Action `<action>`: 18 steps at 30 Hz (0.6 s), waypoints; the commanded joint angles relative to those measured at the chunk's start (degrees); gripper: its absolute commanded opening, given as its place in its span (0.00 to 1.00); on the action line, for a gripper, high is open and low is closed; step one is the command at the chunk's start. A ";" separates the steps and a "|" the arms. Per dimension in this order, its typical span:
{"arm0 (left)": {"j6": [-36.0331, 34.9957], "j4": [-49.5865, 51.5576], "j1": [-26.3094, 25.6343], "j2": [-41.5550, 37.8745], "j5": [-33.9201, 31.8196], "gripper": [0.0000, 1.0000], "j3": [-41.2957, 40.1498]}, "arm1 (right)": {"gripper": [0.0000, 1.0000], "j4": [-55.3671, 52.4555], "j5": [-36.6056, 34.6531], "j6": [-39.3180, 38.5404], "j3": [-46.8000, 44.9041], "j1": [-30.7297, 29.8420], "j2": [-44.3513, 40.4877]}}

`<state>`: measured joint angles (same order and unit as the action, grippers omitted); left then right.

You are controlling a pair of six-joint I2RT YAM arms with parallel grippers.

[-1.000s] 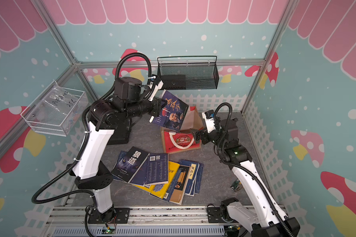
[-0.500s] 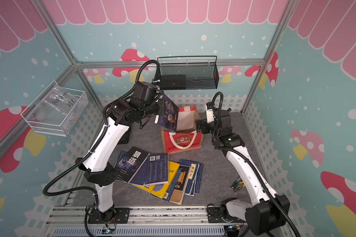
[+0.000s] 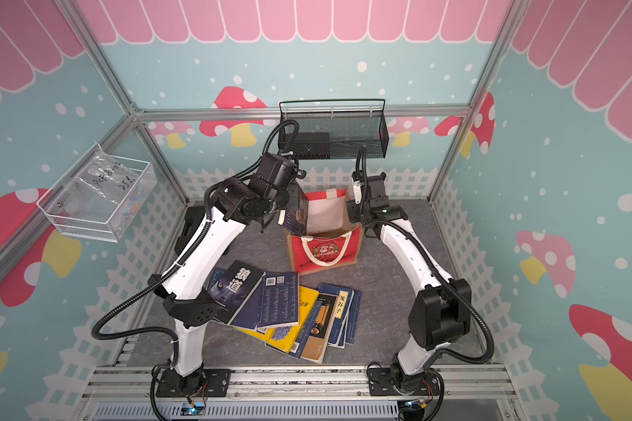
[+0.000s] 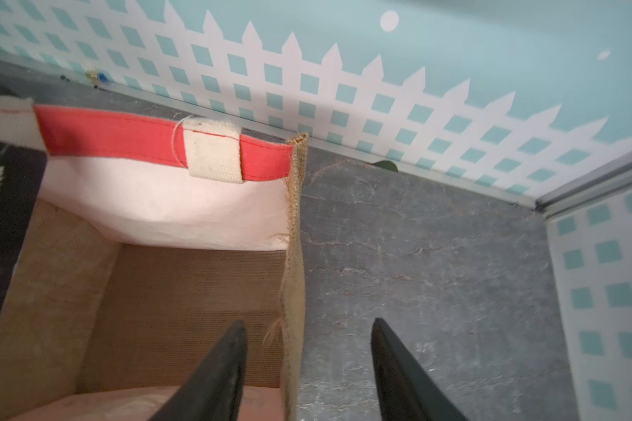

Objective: Put the books into the canvas bag
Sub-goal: Place the book in the canvas bag.

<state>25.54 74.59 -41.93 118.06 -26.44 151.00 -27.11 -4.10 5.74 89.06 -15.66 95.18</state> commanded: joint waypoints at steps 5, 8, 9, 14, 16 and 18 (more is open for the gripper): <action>1.05 2.46 -0.17 3.73 -5.04 0.00 1.90 | 0.36 -3.03 2.00 0.65 1.30 0.23 1.25; 0.75 2.44 -0.17 4.31 -4.77 0.00 2.02 | 0.27 -2.99 3.44 0.76 1.37 0.21 1.57; 0.61 2.49 -0.18 4.54 -4.77 0.00 2.17 | 0.23 -3.05 3.80 0.89 1.47 0.27 1.68; -0.11 2.49 -0.03 6.81 -3.52 0.00 3.56 | 0.00 -1.25 3.95 6.17 -0.32 0.27 -0.27; -0.56 2.45 0.08 8.04 -2.81 0.00 4.73 | 0.00 2.03 3.05 11.65 -4.34 0.21 -3.53; -1.10 2.49 0.16 9.40 -2.49 0.00 6.04 | 0.00 8.27 3.16 18.02 -11.26 0.19 -8.46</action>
<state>25.06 77.21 -41.91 125.93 -28.69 154.23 -24.47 -0.56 14.33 83.13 -15.64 92.77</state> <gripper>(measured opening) 0.139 0.057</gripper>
